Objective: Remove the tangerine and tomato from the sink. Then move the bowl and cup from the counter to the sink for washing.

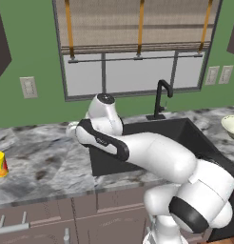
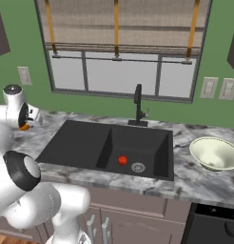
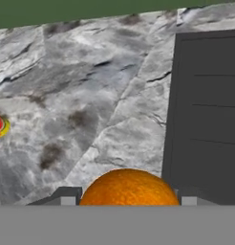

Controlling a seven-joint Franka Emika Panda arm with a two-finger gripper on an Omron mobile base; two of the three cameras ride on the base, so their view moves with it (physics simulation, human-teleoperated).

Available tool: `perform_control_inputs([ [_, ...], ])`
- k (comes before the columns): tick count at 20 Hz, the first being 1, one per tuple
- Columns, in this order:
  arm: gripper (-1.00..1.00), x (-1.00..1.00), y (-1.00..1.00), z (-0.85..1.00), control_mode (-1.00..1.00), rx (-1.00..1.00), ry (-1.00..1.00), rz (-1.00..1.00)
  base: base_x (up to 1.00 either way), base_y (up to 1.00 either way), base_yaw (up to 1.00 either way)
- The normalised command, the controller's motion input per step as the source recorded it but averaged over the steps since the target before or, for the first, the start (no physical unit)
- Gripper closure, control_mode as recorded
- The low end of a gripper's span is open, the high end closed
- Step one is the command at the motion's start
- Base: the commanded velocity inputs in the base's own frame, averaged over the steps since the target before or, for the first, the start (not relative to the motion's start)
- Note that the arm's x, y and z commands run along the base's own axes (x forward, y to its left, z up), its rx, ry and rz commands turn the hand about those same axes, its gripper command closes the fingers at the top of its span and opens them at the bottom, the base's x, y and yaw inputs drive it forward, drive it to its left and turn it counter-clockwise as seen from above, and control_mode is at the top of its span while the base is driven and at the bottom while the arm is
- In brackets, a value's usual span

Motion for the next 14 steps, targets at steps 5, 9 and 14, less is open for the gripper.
perform_control_inputs([
  [5,1.0,0.33,0.29,-0.25,-1.0,-0.01,0.0,0.16,0.0,0.0,0.0],
  [9,1.0,0.37,0.37,-0.32,-1.0,-0.04,0.0,0.13,0.0,0.0,0.0],
  [14,1.0,0.36,0.33,-0.37,-1.0,-0.08,0.0,0.12,0.0,0.0,0.0],
])
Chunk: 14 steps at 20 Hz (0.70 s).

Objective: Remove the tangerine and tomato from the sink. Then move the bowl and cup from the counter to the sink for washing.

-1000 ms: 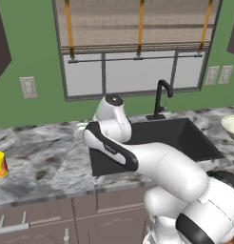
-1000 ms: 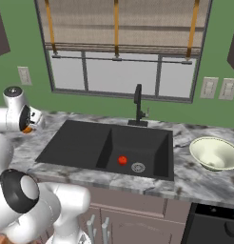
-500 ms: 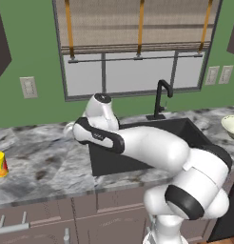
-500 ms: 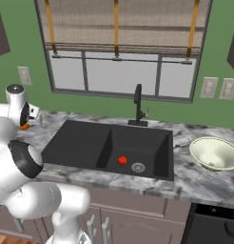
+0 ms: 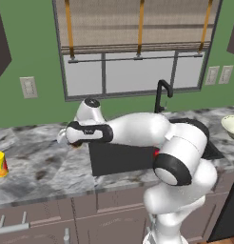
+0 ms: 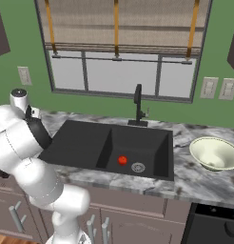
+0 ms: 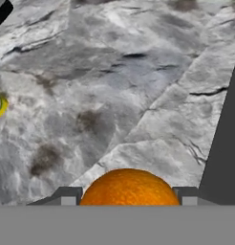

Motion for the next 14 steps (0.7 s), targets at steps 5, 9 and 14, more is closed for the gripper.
perform_control_inputs([
  [5,1.0,0.4,0.28,-0.31,-1.0,-0.15,0.07,0.1,0.0,0.0,0.0],
  [9,1.0,0.37,0.27,-0.32,-1.0,-0.15,0.1,0.09,0.0,0.0,0.0],
  [14,1.0,0.37,0.28,-0.23,-1.0,-0.06,0.1,0.11,0.0,0.0,0.0],
])
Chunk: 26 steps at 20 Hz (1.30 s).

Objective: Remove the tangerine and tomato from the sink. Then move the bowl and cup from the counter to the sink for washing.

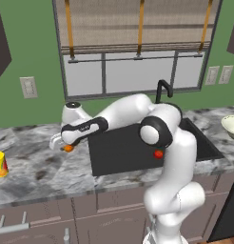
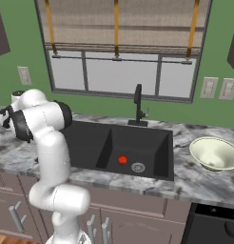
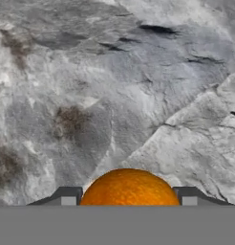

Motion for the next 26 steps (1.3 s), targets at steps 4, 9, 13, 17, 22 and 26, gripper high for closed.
perform_control_inputs([
  [4,1.0,0.34,0.26,-0.29,-1.0,-0.01,0.08,0.12,0.0,0.0,0.0],
  [9,1.0,0.34,0.27,-0.35,-1.0,-0.04,0.07,0.1,0.0,0.0,0.0],
  [13,1.0,0.29,0.24,-0.37,-1.0,-0.06,0.1,0.08,0.0,0.0,0.0],
  [17,1.0,0.15,0.19,-0.34,-1.0,-0.05,0.03,0.07,0.0,0.0,0.0],
  [22,1.0,0.11,0.12,-0.3,-1.0,-0.04,0.04,0.05,0.0,0.0,0.0],
  [26,1.0,0.15,0.09,-0.31,-1.0,-0.05,0.09,0.02,0.0,0.0,0.0],
])
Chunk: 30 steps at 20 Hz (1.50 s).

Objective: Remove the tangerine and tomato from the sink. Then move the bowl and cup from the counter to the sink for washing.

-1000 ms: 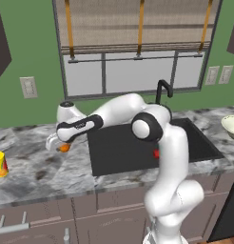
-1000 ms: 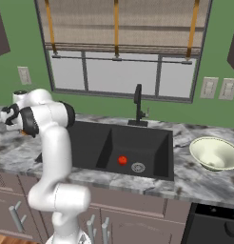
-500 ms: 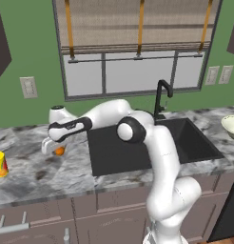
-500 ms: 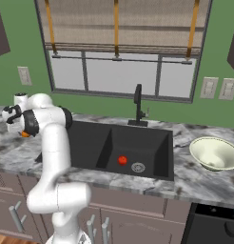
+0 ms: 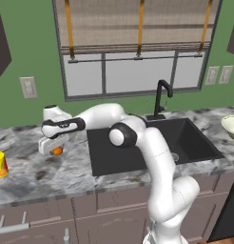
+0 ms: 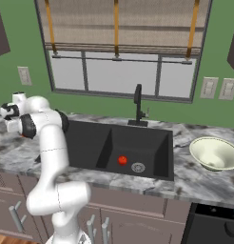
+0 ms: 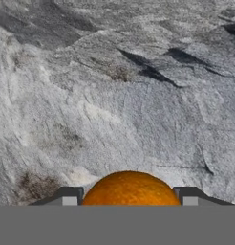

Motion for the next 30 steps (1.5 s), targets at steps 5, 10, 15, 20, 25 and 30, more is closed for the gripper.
perform_control_inputs([
  [5,-1.0,0.05,0.02,-0.29,-1.0,-0.06,0.07,0.01,0.0,0.0,0.0],
  [10,-1.0,0.0,0.0,-0.24,-1.0,-0.07,0.04,0.01,0.0,0.0,0.0],
  [15,-1.0,-0.07,-0.08,-0.11,-1.0,-0.05,0.0,0.0,0.0,0.0,0.0],
  [20,-1.0,-0.02,-0.18,0.0,-1.0,0.0,0.0,0.0,0.0,0.0,0.0],
  [25,-1.0,-0.02,-0.2,0.13,-1.0,0.0,0.0,0.0,0.0,0.0,0.0],
  [30,-1.0,-0.07,-0.26,0.22,-1.0,0.02,0.0,0.0,0.0,0.0,0.0],
])
